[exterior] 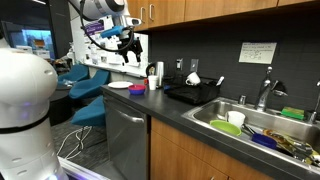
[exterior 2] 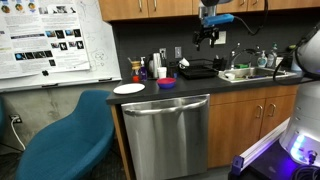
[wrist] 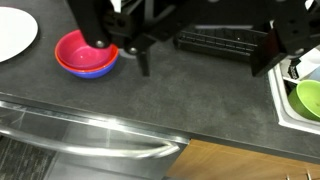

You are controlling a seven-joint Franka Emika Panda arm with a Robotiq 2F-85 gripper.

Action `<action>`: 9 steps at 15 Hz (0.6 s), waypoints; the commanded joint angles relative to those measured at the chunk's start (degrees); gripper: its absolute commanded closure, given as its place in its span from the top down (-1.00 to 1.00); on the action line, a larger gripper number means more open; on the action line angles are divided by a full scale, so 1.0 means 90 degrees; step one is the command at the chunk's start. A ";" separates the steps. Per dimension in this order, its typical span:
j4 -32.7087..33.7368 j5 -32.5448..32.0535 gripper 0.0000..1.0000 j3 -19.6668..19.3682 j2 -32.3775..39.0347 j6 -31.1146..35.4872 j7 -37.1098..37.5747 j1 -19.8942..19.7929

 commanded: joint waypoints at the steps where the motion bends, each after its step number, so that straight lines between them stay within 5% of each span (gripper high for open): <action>1: 0.0008 -0.0032 1.00 -0.0065 0.0004 -0.0013 0.0022 0.0071; 9: 0.0017 0.0087 1.00 -0.0037 0.0122 0.0043 -0.0020 0.0238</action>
